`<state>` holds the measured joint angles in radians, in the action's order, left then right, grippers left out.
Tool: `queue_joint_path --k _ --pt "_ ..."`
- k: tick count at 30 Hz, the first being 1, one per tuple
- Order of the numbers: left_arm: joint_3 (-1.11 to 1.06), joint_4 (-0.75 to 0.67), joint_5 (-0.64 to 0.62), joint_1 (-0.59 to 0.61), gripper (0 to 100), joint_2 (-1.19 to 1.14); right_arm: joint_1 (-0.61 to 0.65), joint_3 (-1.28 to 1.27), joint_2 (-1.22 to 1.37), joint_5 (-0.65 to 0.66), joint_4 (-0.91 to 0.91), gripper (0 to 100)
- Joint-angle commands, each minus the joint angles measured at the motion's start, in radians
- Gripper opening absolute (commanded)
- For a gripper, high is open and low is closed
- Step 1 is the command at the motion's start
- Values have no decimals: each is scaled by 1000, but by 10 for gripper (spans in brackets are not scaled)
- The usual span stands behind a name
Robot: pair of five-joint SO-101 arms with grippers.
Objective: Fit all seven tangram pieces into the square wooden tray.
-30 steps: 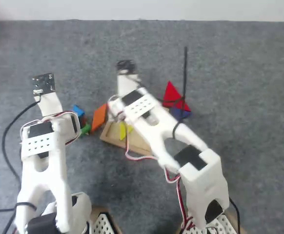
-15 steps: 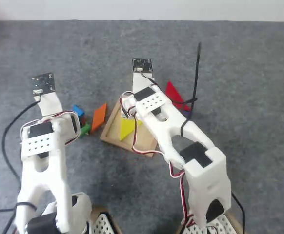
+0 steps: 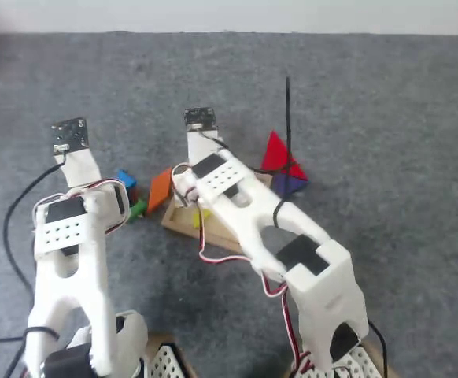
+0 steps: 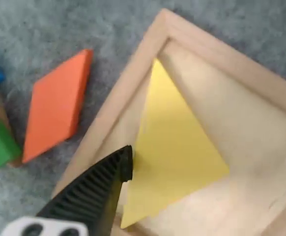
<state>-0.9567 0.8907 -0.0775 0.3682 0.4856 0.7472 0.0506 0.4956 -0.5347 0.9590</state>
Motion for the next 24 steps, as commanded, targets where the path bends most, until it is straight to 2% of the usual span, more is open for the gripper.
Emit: queue_joint_path --k 1,9,13,18,24 --pt "5 -18 -5 3 237 38 -87 38 -99 20 96 533" --pt "5 -20 -3 3 237 38 -64 -115 -274 91 64 533" --pt "5 -20 -3 3 237 38 -104 -236 -360 91 45 533" --pt "5 -20 -3 3 237 38 -148 -408 -363 123 -139 533" --pt "5 -20 -3 3 237 38 -134 -414 -352 141 -147 533"
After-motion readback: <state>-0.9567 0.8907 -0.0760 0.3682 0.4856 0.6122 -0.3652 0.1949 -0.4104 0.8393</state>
